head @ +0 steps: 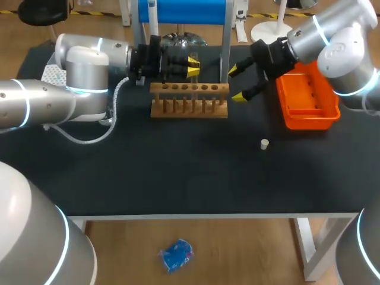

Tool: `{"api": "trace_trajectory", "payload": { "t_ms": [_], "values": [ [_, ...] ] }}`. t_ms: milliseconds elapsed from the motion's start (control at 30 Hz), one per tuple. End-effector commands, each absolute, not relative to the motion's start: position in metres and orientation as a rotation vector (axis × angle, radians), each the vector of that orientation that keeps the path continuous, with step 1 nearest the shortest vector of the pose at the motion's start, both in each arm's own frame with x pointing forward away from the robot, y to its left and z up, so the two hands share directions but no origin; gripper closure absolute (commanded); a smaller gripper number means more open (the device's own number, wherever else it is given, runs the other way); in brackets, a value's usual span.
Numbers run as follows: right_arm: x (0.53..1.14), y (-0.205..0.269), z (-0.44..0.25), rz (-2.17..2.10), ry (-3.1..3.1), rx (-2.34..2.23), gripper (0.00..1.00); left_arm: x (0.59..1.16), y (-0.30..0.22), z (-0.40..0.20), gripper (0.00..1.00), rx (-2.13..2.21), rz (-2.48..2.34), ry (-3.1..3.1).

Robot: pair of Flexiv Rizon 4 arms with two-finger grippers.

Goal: Invert the test tube, pick up the pipette, mount the tip to pipette, aspirate from beaker and dispense into the tube, eject the tip, return the pipette, and cap with the stopper.

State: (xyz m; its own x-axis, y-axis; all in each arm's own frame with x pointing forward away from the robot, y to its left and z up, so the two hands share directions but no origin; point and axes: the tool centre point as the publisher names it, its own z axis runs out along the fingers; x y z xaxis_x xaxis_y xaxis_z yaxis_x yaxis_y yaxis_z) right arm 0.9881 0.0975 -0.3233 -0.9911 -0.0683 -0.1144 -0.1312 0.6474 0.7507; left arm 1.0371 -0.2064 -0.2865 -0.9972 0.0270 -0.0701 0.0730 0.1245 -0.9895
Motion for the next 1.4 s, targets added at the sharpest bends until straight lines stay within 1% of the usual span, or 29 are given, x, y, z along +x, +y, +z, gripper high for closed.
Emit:
{"api": "trace_trajectory", "payload": {
  "t_ms": [33,200,667,867,1033,1400],
  "values": [
    [0.989,0.097,-0.324,1.277,2.783,-0.170,0.00,1.039,-0.205,-0.287,0.00,0.101,-2.057,2.310],
    [0.989,0.097,-0.324,1.277,2.783,-0.170,0.00,1.039,-0.197,-0.278,0.00,0.055,-2.008,2.335],
    [0.989,0.097,-0.324,1.277,2.783,-0.170,0.00,1.034,-0.129,-0.247,0.00,-0.313,-1.813,2.293],
    [0.989,0.097,-0.324,1.277,2.783,-0.170,0.00,1.024,-0.110,-0.236,0.00,-0.411,-1.759,2.238],
    [0.989,0.097,-0.324,1.277,2.783,-0.170,0.00,1.011,-0.099,-0.228,0.00,-0.430,-1.721,2.230],
    [0.989,0.097,-0.324,1.277,2.783,-0.170,0.00,1.011,-0.099,-0.228,0.00,-0.430,-1.721,2.230]
  ]
}}
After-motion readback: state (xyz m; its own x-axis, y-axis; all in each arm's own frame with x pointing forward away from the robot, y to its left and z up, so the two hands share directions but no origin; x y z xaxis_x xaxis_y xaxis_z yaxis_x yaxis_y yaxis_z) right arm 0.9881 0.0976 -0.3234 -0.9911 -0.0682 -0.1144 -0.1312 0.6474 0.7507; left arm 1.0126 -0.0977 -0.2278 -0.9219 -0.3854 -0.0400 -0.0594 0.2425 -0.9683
